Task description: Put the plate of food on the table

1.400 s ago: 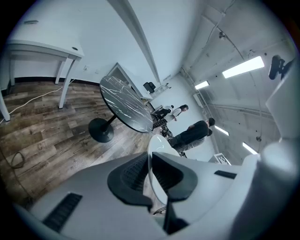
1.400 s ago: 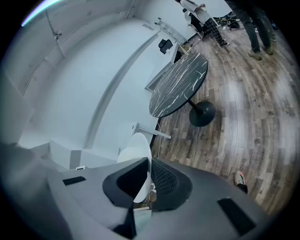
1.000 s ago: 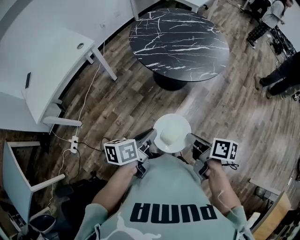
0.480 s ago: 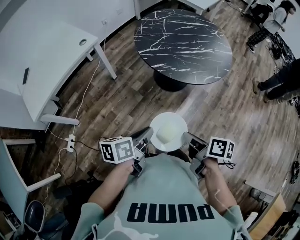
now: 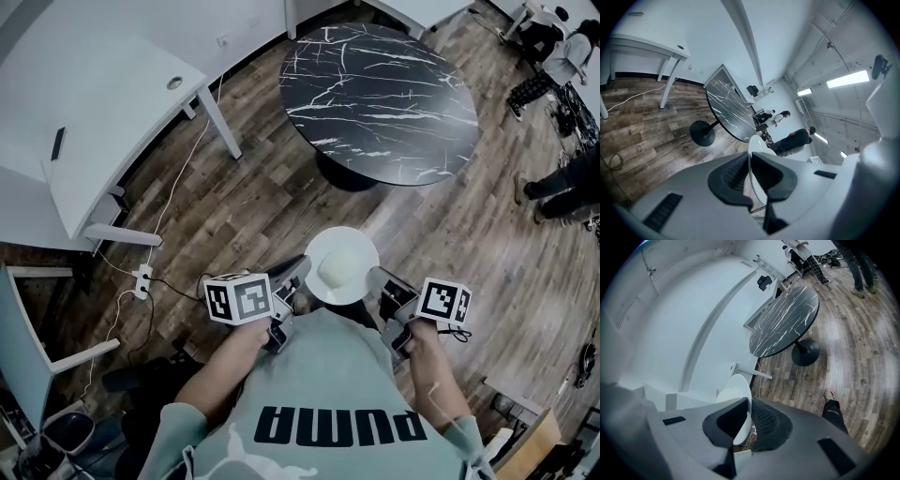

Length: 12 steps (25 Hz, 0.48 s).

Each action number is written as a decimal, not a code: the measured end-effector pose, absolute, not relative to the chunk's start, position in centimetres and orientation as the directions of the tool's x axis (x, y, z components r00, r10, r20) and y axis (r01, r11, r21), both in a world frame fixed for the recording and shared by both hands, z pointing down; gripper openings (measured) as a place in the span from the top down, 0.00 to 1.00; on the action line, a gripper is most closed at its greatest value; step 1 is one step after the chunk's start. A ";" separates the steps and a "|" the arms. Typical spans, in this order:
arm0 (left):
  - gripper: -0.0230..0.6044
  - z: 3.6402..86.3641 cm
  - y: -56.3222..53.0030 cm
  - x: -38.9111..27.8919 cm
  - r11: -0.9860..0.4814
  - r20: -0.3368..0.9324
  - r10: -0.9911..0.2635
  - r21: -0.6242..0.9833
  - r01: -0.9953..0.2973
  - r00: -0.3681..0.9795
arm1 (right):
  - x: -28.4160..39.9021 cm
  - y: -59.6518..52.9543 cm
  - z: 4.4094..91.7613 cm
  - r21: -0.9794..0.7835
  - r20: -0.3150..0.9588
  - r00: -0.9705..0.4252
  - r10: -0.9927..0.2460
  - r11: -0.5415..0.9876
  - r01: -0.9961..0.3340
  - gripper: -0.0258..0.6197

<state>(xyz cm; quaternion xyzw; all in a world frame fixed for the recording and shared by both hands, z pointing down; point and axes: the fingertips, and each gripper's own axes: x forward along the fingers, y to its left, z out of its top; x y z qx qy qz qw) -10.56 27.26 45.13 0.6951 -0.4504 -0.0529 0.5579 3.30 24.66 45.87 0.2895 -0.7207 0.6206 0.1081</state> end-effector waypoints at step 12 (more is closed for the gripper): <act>0.91 45.2 16.2 -8.1 0.052 0.474 -0.685 0.789 -0.612 0.553 | 5.8 13.6 46.7 -0.852 0.491 -0.833 -0.253 0.062 -0.521 0.91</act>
